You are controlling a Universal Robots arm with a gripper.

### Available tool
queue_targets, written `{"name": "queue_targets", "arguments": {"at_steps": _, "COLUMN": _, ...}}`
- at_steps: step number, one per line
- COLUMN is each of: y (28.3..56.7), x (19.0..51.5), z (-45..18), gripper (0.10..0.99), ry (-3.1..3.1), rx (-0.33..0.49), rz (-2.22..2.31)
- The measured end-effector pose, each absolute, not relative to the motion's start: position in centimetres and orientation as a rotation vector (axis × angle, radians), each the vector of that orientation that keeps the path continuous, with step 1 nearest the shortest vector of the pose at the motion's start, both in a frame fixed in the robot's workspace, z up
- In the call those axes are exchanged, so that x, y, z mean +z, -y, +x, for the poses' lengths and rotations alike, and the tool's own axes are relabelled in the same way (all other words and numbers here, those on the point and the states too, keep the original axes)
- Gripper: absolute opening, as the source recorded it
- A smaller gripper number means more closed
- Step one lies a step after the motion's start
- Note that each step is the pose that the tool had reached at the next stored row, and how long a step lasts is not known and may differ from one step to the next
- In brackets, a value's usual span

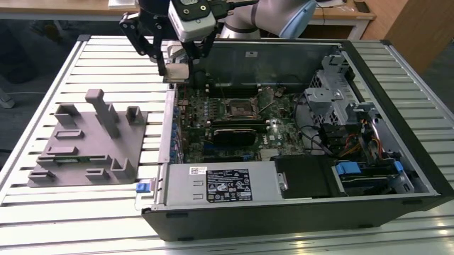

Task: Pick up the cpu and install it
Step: 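Pick up the cpu and move it towards the insertion slot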

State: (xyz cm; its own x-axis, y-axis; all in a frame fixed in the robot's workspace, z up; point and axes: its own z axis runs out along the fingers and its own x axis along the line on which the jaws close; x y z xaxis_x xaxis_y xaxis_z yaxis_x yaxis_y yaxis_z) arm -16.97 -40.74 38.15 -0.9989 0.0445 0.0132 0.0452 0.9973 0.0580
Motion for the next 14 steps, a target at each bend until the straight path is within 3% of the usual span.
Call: {"name": "queue_targets", "arguments": {"at_steps": 14, "y": 40.7, "x": 38.1, "z": -15.7, "gripper": 0.533, "ry": 3.128, "rx": -0.091, "rz": -0.070}}
